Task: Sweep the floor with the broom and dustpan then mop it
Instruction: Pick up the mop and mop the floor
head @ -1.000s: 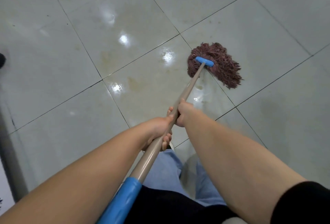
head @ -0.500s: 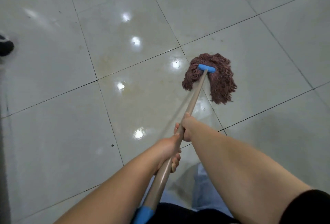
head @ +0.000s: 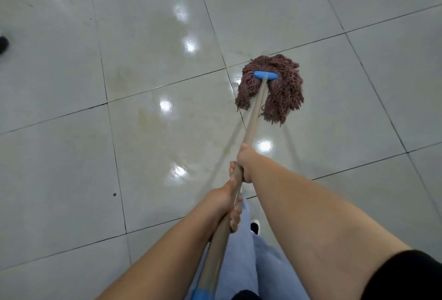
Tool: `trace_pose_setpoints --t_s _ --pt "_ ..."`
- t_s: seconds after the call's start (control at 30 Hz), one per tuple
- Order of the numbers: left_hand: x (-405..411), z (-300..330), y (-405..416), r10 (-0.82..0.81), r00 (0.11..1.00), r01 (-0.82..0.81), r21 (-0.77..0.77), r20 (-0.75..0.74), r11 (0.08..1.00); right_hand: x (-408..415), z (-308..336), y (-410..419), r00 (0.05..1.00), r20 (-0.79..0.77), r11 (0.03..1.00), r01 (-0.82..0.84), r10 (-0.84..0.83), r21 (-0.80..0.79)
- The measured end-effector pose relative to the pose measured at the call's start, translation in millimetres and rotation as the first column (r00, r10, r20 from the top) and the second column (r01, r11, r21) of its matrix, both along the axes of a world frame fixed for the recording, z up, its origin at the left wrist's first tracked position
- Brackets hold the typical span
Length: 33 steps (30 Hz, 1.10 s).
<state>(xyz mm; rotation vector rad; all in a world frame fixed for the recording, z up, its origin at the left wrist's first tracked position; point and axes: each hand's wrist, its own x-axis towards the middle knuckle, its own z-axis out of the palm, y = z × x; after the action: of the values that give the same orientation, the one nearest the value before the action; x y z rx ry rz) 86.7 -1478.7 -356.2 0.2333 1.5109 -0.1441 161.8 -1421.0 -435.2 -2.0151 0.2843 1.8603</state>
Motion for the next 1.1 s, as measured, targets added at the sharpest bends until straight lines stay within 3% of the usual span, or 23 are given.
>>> trace_pose_setpoints --t_s 0.37,0.8,1.1 --pt "129 -21 137 0.093 0.993 -0.100 0.097 0.074 0.990 123 -5 147 0.997 0.049 0.997 -0.064 0.062 0.033" --pt "234 1 296 0.226 0.969 -0.235 0.087 0.098 0.968 227 5 313 0.979 0.017 0.978 -0.202 0.203 -0.040" --pt "299 -16 394 0.267 0.959 -0.259 0.082 -0.099 0.962 286 -7 417 0.949 -0.055 0.946 -0.315 0.311 -0.074"
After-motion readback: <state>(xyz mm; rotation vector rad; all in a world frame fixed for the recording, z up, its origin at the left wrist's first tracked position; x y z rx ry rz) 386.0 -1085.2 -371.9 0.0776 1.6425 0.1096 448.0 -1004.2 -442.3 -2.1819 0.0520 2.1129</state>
